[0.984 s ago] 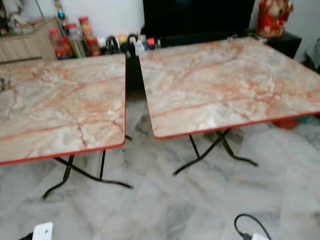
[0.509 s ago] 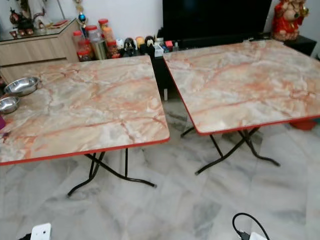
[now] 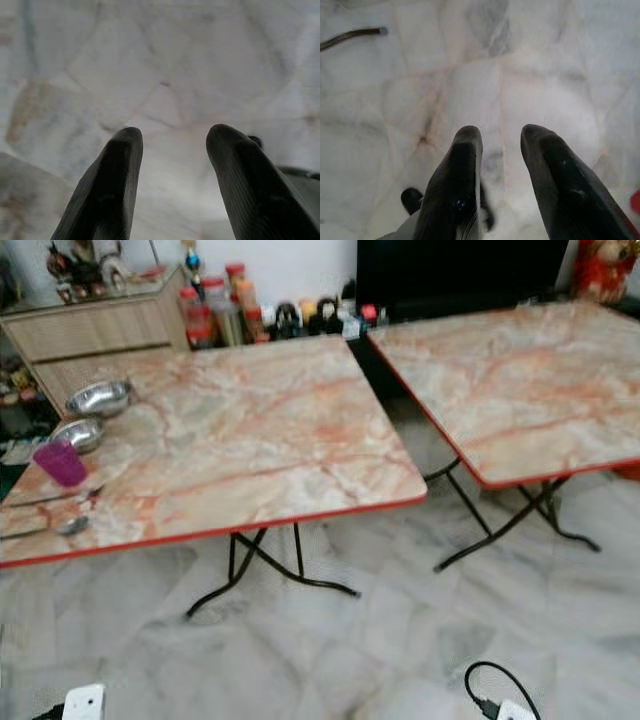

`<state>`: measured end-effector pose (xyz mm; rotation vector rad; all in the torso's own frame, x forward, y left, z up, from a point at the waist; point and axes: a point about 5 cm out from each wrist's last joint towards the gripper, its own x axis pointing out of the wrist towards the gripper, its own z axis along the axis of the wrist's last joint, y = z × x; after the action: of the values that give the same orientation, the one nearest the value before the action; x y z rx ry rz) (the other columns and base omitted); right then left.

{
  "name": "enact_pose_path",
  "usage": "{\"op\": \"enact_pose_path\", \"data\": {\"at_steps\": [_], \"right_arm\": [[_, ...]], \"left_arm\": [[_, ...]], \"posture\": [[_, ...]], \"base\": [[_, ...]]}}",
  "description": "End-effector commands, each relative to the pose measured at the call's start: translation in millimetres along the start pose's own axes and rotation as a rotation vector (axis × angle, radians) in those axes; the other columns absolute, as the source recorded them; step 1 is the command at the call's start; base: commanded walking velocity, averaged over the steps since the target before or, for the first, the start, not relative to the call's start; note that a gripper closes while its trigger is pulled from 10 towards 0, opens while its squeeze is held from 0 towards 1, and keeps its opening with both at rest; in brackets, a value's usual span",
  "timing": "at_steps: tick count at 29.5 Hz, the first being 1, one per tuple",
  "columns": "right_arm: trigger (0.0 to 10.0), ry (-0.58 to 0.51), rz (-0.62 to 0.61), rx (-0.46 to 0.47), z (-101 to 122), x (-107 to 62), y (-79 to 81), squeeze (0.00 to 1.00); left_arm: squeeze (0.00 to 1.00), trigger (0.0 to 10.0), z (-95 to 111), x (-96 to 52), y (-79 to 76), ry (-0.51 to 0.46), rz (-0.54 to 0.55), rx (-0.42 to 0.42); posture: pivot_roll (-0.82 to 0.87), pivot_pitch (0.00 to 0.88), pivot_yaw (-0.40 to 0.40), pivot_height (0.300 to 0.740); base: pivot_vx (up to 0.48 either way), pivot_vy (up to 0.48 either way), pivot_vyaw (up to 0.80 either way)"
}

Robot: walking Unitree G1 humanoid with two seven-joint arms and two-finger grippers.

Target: Setting the table

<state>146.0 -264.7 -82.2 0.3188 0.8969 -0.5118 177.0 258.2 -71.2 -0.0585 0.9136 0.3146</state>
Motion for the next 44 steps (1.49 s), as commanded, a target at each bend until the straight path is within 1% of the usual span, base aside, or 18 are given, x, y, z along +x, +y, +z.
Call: {"op": "enact_pose_path", "data": {"at_steps": [1, 6, 11, 16, 19, 23, 26, 29, 44], "right_arm": [[10.0, 0.008, -0.024, 0.025, -3.0, -1.3, -7.4, 0.00], [10.0, 0.006, -0.020, 0.018, -2.6, -1.3, -7.6, 0.00], [10.0, -0.001, -0.021, -0.029, -0.4, -1.2, -8.5, 0.00], [10.0, 0.000, -0.023, -0.019, -0.8, -1.2, -8.6, 0.00], [10.0, 0.003, -0.021, -0.006, -1.7, -1.3, -8.1, 0.00], [10.0, 0.003, -0.019, -0.016, -1.5, -1.2, -7.8, 0.00], [10.0, 0.007, -0.015, -0.035, -1.3, -1.1, -7.4, 0.00], [10.0, 0.007, -0.019, -0.012, -1.9, -1.2, -7.4, 0.00], [10.0, 0.006, -0.023, -0.004, -1.8, -1.2, -7.7, 0.00]], "left_arm": [[0.00, 10.0, -2.3, -0.1, -3.1, 0.009, -0.006, 0.002], [0.00, 10.0, -2.6, -0.1, -3.5, 0.009, -0.007, -0.001], [0.00, 10.0, -2.6, 0.0, -3.9, 0.011, -0.007, -0.001], [0.00, 10.0, -2.8, 0.0, -4.0, 0.012, -0.007, -0.002], [0.00, 10.0, -2.8, -0.1, -3.5, 0.013, -0.006, -0.002], [0.00, 10.0, -2.6, 0.0, -3.3, 0.012, -0.007, 0.000], [0.00, 10.0, -2.2, 0.0, -3.0, 0.011, -0.006, 0.000], [0.00, 10.0, -2.3, 0.0, -3.1, 0.010, -0.006, 0.001], [0.00, 10.0, -2.3, 0.0, -3.5, 0.010, -0.007, -0.002]], "posture": [[-0.01, 0.068, 0.072, 0.740], [-0.01, 0.067, 0.069, 0.740], [-0.01, 0.069, 0.066, 0.740], [-0.01, 0.068, 0.066, 0.740], [-0.01, 0.064, 0.070, 0.740], [-0.01, 0.062, 0.070, 0.740], [0.00, 0.060, 0.072, 0.740], [0.00, 0.059, 0.072, 0.740], [0.00, 0.056, 0.070, 0.740]], "base": [[0.000, 0.480, 0.00], [0.000, 0.480, 0.00], [0.000, 0.480, 0.20], [0.000, 0.480, 0.62], [0.000, 0.480, 0.15], [0.000, 0.480, 0.00], [0.000, 0.480, 0.55], [0.000, 0.480, 0.59], [0.000, 0.480, 0.00]]}}
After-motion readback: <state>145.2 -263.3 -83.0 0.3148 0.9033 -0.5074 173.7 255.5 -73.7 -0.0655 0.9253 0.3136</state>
